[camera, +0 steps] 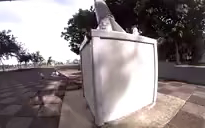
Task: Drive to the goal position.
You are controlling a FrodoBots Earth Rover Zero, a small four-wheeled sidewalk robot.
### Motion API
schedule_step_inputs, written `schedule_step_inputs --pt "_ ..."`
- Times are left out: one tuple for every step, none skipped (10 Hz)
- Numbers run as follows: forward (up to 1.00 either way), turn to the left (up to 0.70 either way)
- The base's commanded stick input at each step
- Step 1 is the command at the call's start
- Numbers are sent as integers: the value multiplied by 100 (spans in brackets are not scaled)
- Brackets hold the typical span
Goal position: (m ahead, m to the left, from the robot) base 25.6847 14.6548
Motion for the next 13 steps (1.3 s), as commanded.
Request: schedule_step_inputs --pt "0 70" --pt "0 70" --pt "0 70" --pt "0 70" --pt "0 70" --pt "0 70" --pt "0 70" --pt "0 70" --pt "0 70" --pt "0 70" --pt "0 70" --pt "0 70" --pt "0 70"
